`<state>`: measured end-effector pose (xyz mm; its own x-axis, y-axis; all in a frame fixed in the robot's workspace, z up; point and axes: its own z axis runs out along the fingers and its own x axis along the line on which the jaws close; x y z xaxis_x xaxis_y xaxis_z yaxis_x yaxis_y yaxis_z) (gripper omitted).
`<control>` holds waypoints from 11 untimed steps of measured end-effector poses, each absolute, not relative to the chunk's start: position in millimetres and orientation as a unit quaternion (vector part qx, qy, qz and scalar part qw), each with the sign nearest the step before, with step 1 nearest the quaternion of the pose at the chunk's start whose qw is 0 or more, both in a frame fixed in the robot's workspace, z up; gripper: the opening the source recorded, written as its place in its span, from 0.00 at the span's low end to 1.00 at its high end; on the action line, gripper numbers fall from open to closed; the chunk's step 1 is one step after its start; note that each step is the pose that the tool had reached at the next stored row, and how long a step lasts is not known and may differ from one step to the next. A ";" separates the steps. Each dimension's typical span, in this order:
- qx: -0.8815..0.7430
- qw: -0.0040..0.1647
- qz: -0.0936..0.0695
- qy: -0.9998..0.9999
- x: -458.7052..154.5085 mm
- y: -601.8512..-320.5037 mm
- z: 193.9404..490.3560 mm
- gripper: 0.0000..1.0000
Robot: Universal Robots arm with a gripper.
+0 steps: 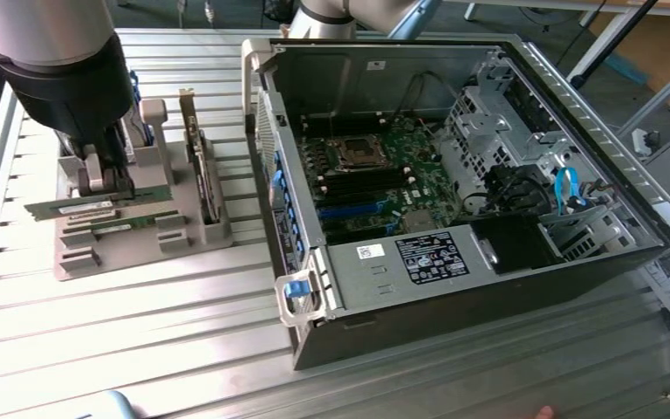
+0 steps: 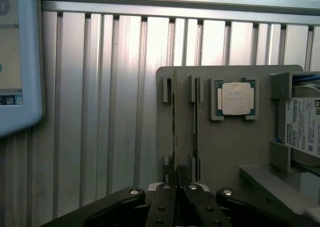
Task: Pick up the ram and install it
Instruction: 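Pick up the ram and move it above insertion slot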
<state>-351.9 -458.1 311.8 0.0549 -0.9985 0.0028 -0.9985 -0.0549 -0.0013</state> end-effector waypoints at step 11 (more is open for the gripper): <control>0.726 0.000 0.001 -0.687 -350.0 -458.1 341.6 0.12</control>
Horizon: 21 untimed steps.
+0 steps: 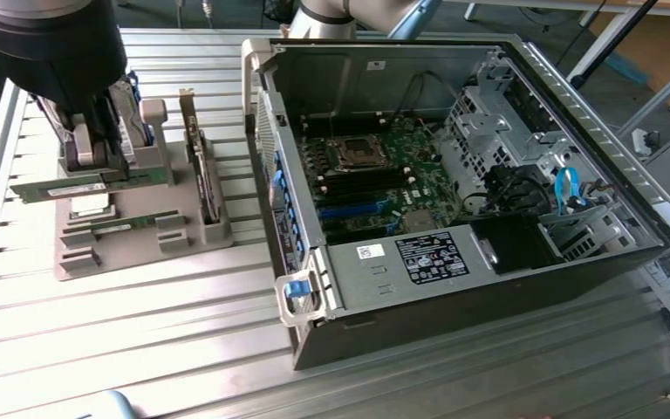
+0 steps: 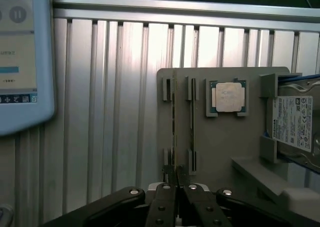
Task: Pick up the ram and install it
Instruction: 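Pick up the ram and move it above insertion slot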
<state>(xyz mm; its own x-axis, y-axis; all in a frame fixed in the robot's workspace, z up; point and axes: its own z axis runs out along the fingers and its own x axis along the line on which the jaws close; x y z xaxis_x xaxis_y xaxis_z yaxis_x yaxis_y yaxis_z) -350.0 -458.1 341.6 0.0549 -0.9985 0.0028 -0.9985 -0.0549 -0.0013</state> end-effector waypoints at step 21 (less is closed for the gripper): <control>0.726 0.000 0.001 -0.687 -348.2 -458.1 395.1 0.12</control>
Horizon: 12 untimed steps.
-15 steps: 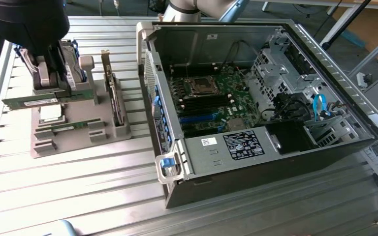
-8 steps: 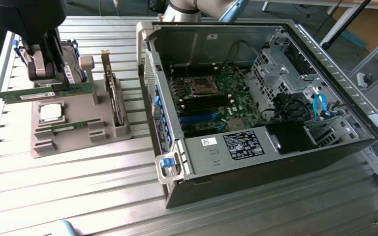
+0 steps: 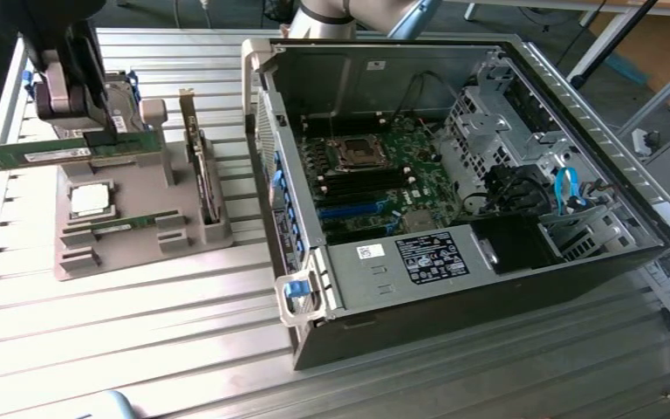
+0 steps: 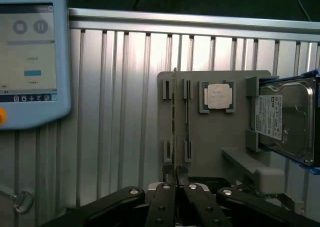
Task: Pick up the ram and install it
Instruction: 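Pick up the ram and move it above insertion slot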
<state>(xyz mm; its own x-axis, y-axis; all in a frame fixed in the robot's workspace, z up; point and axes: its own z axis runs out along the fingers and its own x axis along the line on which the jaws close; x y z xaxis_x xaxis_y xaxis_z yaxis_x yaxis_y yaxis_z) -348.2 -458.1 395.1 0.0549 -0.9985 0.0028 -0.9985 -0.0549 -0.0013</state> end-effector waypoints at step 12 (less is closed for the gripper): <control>0.726 0.000 0.001 -0.687 -347.7 -458.1 416.5 0.12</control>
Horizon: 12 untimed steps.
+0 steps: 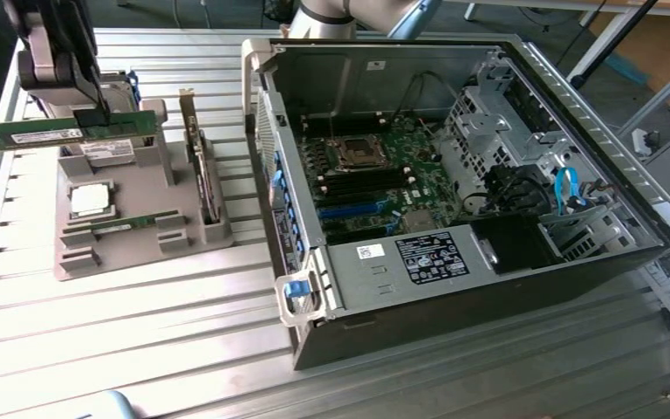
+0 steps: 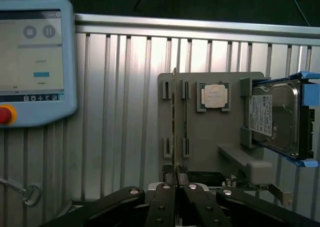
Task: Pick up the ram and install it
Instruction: 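Pick up the ram and move it above insertion slot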
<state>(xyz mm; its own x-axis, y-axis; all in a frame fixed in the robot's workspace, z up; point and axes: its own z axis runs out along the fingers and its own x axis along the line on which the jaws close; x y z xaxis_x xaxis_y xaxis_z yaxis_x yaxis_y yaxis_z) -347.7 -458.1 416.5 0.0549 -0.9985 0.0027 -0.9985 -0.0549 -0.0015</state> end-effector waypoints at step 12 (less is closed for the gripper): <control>0.726 0.000 0.001 -0.687 -326.8 -458.2 416.5 0.12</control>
<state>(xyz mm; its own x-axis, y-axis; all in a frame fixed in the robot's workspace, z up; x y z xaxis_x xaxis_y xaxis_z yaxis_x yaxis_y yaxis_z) -326.8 -458.2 416.5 0.0549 -0.9985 0.0028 -0.9985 -0.0549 -0.0013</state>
